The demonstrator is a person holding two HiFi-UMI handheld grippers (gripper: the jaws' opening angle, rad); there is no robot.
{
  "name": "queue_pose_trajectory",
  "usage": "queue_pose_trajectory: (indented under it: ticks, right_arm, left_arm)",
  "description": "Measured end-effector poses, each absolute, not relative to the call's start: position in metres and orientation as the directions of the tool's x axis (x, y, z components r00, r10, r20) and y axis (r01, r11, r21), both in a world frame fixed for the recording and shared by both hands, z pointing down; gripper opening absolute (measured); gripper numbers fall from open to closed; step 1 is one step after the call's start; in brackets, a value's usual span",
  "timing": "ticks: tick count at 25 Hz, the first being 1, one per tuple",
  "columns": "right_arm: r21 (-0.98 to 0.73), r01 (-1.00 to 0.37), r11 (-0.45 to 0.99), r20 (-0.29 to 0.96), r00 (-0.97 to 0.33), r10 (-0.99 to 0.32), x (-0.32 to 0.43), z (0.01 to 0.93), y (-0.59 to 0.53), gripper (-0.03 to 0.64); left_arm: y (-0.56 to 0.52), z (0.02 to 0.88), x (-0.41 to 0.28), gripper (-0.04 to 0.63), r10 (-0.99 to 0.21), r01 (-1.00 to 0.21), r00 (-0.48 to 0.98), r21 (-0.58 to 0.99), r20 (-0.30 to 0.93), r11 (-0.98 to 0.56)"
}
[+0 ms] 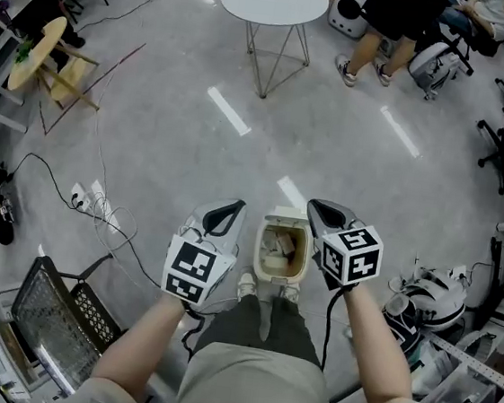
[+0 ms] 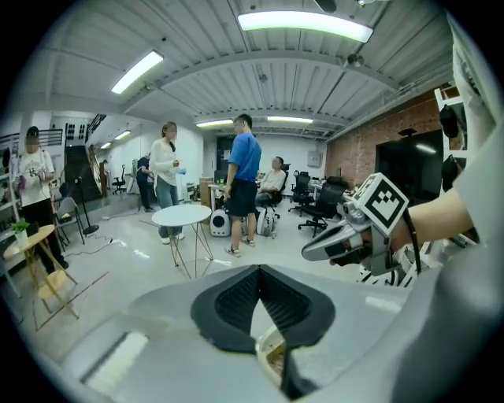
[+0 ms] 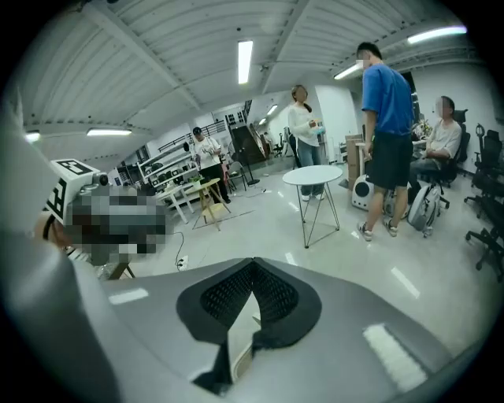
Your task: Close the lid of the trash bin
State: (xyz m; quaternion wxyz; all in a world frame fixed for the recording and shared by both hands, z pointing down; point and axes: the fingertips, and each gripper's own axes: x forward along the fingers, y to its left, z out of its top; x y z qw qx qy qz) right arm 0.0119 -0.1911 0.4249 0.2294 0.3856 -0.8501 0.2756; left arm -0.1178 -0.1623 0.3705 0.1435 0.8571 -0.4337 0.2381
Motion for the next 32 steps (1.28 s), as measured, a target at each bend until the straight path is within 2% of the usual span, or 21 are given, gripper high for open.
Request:
queue_pose_trajectory:
  ticks: [13,23,32]
  right_arm:
    - [-0.341,-0.811,0.475,0.773,-0.53,-0.349,0.044,0.646,-0.213,0.003]
    - [-0.435,-0.815,0.382,0.815,-0.537,-0.218,0.067,0.705,-0.151,0.003]
    - [-0.472,-0.845,0.249,0.849,-0.512,-0.127,0.082,0.792,-0.054,0.003]
  left_arm:
    - [-0.181,0.552,-0.102,0.003,-0.565,-0.818,0.476,0.103,0.674,-0.566]
    - [-0.163,0.612,-0.088,0.003,-0.5,-0.813,0.478,0.148,0.722,-0.563]
    - [-0.105,0.702,-0.075,0.003,-0.373,-0.789,0.483,0.209,0.793,-0.577]
